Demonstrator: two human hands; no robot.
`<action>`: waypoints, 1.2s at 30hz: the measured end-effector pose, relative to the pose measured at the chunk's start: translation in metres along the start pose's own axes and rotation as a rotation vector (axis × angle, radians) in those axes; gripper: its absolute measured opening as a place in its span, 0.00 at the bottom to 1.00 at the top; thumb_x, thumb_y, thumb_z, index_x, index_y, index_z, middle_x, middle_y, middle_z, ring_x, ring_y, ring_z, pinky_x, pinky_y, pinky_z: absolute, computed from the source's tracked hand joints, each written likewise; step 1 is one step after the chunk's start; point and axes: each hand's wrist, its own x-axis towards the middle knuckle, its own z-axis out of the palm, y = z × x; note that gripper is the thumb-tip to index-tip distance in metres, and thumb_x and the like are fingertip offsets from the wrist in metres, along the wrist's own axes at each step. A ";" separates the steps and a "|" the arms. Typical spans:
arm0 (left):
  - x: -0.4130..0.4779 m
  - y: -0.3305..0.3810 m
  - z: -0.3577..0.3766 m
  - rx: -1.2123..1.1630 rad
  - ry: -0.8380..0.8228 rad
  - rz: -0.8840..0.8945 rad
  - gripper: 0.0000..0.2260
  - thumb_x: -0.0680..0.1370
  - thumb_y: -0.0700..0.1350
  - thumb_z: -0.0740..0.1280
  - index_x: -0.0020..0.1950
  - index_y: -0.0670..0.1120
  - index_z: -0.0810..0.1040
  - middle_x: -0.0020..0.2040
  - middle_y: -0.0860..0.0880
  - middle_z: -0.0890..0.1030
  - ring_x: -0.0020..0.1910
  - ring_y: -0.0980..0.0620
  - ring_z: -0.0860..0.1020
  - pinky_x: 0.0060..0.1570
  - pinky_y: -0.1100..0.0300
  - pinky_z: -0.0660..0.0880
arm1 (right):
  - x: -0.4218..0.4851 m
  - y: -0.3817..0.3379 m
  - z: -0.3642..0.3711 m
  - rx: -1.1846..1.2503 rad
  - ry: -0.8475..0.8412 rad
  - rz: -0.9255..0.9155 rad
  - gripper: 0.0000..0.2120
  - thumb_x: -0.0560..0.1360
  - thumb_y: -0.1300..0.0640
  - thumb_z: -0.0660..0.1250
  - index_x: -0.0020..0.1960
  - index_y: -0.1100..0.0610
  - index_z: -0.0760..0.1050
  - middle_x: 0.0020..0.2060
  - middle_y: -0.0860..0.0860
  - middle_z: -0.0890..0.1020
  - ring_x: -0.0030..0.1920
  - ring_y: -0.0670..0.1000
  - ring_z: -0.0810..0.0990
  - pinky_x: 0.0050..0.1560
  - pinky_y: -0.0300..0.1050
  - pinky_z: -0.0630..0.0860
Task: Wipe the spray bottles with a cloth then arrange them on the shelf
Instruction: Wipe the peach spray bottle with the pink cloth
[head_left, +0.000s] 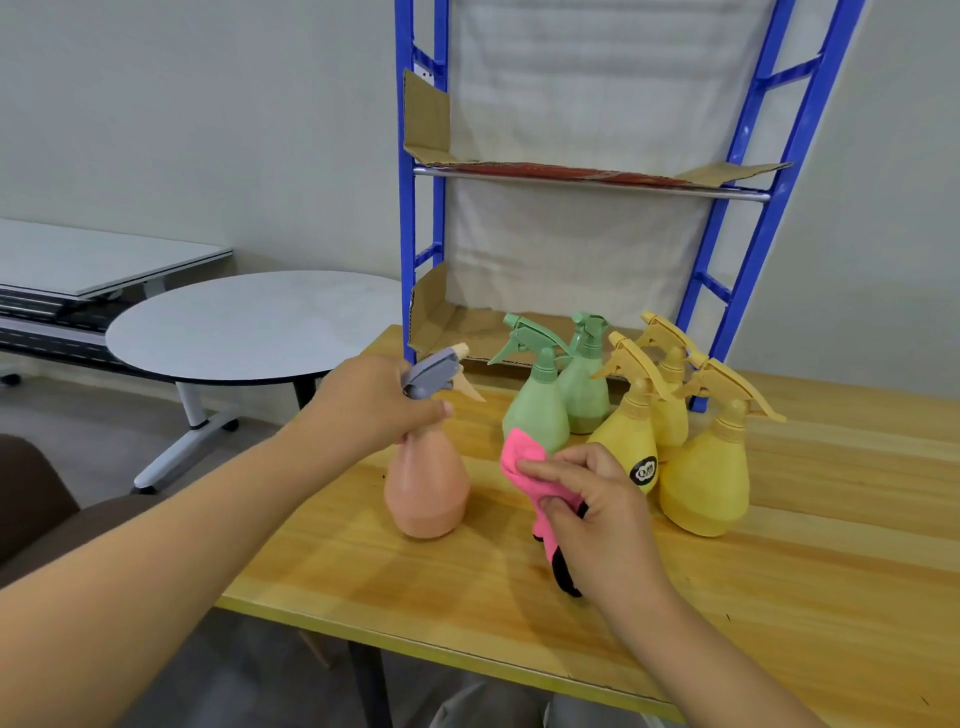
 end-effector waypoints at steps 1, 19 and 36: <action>0.001 0.003 -0.001 0.037 -0.020 0.018 0.16 0.72 0.56 0.69 0.46 0.44 0.78 0.33 0.47 0.82 0.37 0.50 0.80 0.34 0.60 0.69 | 0.000 0.001 0.001 -0.005 -0.002 -0.004 0.24 0.70 0.72 0.67 0.50 0.43 0.81 0.44 0.40 0.75 0.50 0.38 0.74 0.47 0.29 0.73; -0.008 0.006 -0.042 0.116 -0.095 0.322 0.24 0.77 0.36 0.58 0.67 0.59 0.70 0.53 0.56 0.76 0.42 0.56 0.77 0.46 0.59 0.75 | -0.005 -0.007 0.020 -0.025 -0.025 -0.129 0.21 0.70 0.69 0.69 0.53 0.46 0.81 0.46 0.40 0.75 0.51 0.45 0.75 0.52 0.38 0.75; 0.002 0.024 -0.026 0.367 0.047 0.633 0.10 0.75 0.55 0.64 0.53 0.56 0.81 0.42 0.55 0.71 0.50 0.55 0.66 0.42 0.56 0.70 | -0.013 -0.008 0.016 -0.384 0.236 -0.565 0.13 0.79 0.60 0.60 0.58 0.52 0.80 0.49 0.51 0.77 0.48 0.53 0.73 0.44 0.41 0.72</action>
